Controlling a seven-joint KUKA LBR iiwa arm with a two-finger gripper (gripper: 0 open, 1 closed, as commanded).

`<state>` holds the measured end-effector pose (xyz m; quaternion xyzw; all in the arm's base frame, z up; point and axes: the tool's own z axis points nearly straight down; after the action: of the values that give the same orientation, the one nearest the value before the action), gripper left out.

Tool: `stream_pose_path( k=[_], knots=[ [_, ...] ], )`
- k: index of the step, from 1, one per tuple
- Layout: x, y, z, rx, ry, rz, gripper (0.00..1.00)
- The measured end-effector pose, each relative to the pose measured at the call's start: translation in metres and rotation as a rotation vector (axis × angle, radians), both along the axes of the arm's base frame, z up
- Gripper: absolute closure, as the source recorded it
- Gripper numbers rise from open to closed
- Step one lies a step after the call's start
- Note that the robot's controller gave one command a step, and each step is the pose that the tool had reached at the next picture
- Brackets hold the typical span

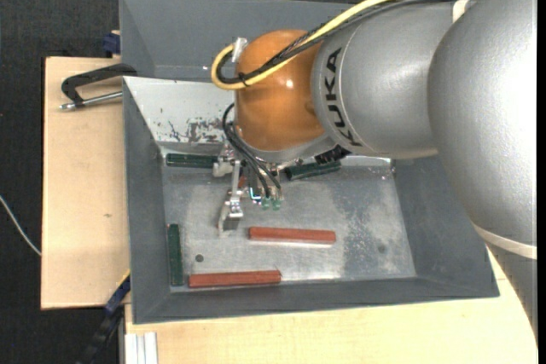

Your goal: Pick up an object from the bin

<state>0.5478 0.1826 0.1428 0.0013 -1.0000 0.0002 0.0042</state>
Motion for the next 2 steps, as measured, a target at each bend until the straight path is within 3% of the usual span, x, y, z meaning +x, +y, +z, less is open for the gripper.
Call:
stream_pose_path(
  k=[1,2],
  knots=[
    [0.001,0.0,0.002,0.001,-0.003,-0.001,0.0],
    [0.019,-0.001,-0.036,0.003,-0.015,0.064,0.0]
  ],
)
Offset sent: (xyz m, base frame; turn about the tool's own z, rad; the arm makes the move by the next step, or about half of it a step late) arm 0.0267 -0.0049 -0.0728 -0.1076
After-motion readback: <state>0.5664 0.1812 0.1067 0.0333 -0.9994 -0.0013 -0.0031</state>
